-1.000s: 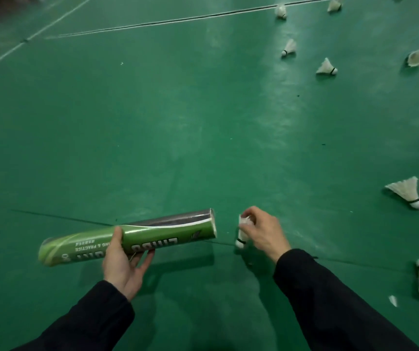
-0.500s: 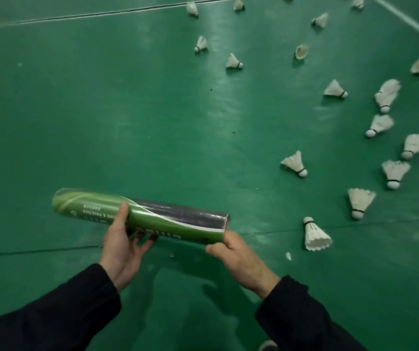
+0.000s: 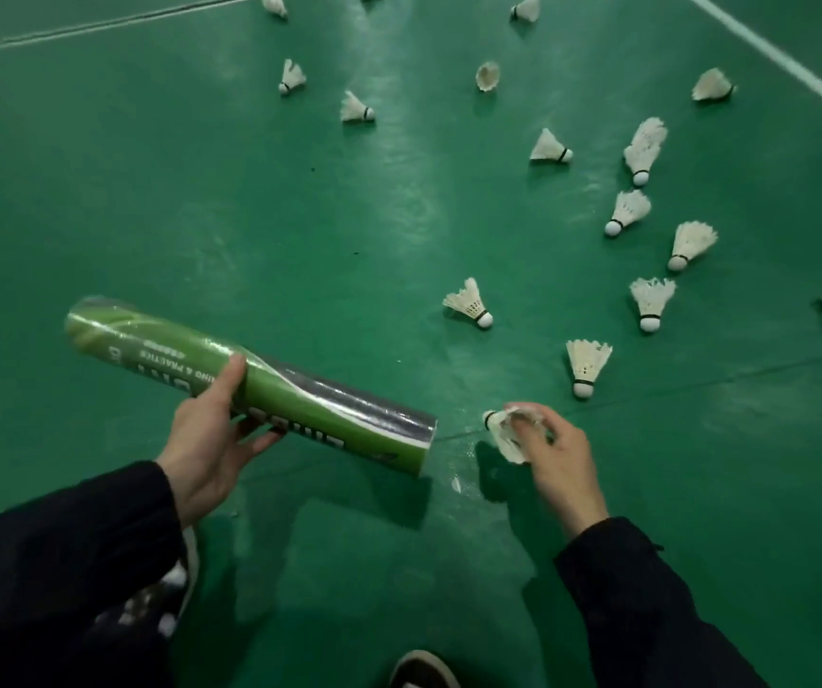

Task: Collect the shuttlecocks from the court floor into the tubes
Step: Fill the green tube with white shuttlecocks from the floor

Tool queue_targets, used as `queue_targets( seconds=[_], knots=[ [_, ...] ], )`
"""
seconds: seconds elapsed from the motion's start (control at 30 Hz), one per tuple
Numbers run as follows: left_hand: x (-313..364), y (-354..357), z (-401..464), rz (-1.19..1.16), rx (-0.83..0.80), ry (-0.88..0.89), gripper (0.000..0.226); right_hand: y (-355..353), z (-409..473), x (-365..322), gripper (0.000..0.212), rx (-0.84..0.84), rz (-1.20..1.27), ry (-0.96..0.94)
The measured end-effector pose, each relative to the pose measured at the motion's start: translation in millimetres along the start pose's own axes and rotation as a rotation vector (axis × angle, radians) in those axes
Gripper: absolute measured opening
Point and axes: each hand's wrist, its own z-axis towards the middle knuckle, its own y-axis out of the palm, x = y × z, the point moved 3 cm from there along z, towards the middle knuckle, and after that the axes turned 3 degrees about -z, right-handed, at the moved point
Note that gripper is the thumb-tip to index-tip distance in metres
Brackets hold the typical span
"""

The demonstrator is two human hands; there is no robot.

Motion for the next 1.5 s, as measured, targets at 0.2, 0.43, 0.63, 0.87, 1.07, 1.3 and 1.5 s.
queue_targets(
  seconds=[0.2, 0.43, 0.63, 0.87, 1.07, 1.3, 1.5],
  knots=[
    [32.8, 74.7, 25.4, 0.092, -0.172, -0.020, 0.033, 5.6, -13.7, -67.8, 0.016, -0.007, 0.309, -0.124],
    [-19.3, 185.9, 49.9, 0.095, -0.420, -0.206, 0.050, -56.8, 2.1, -56.7, 0.044, 0.603, 0.154, 0.104],
    [-49.5, 245.1, 55.5, 0.100, -0.608, -0.380, 0.062, -87.1, -45.1, -65.5, 0.019, 0.752, 0.234, -0.115],
    [-38.0, 276.3, 68.7, 0.134, -0.806, -0.357, 0.058, -51.2, -28.5, -94.0, 0.037, 0.272, 0.150, 0.023],
    [24.1, 257.7, 109.7, 0.031, -0.833, -0.330, 0.040, -18.6, -3.2, -140.0, 0.035, 0.494, 0.250, 0.045],
    [72.5, 225.0, 159.2, 0.061, -0.888, -0.370, 0.047, 30.8, 26.0, -184.1, 0.056, -0.055, 0.314, 0.182],
    [65.5, 208.1, 190.4, 0.027, -0.833, -0.425, 0.045, 47.7, 41.9, -190.2, 0.051, -0.077, 0.484, 0.253]
  ],
)
